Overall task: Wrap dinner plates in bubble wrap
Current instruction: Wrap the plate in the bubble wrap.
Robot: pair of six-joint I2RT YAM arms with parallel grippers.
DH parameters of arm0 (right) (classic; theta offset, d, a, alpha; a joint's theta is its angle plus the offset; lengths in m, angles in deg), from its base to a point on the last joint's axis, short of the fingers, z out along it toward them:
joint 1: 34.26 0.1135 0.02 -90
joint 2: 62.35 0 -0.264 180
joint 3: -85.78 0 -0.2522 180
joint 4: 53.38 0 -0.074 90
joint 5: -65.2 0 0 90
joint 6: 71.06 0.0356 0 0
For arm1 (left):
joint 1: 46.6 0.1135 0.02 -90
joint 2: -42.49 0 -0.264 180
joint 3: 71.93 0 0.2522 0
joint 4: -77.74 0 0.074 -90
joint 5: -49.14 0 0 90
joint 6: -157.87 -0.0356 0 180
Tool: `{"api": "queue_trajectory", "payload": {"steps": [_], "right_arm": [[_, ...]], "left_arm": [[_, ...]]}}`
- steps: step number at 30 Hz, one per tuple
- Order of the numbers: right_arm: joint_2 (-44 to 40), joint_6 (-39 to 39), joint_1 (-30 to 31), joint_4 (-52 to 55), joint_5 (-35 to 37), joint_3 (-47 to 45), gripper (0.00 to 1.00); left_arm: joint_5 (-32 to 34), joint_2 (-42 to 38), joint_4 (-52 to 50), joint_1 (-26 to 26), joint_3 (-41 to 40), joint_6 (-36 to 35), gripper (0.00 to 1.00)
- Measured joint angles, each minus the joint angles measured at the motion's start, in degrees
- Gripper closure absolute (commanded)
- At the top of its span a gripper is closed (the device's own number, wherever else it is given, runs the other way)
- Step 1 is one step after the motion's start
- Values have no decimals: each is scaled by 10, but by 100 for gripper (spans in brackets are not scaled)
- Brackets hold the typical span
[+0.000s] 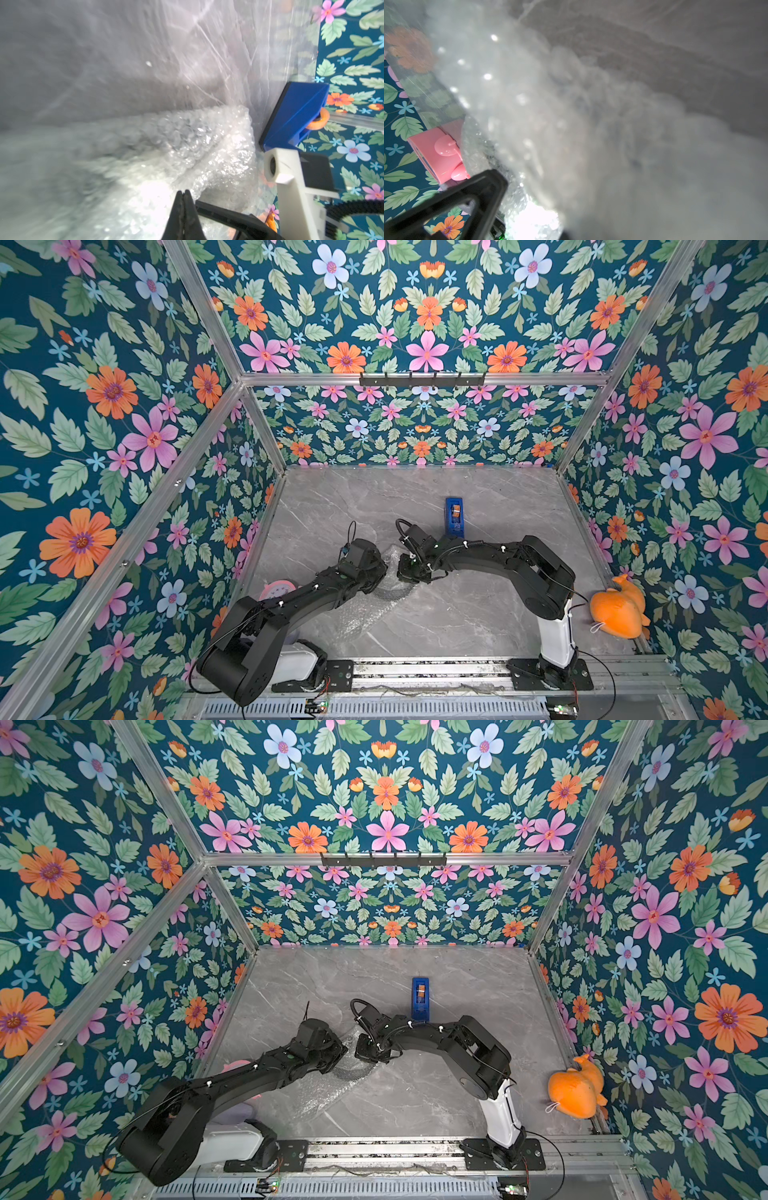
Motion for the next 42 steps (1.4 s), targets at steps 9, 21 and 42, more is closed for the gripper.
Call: {"api": "queue_trajectory", "payload": {"steps": [9, 21, 42], "right_arm": [[-5, -18, -1, 38, 3, 41, 100], [43, -20, 48, 32, -42, 97, 100], [71, 30, 31, -25, -116, 70, 100]], "left_arm": [[-16, -26, 5, 15, -69, 2, 100], [-35, -17, 72, 16, -91, 17, 100], [-16, -54, 4, 16, -9, 36, 95]]}}
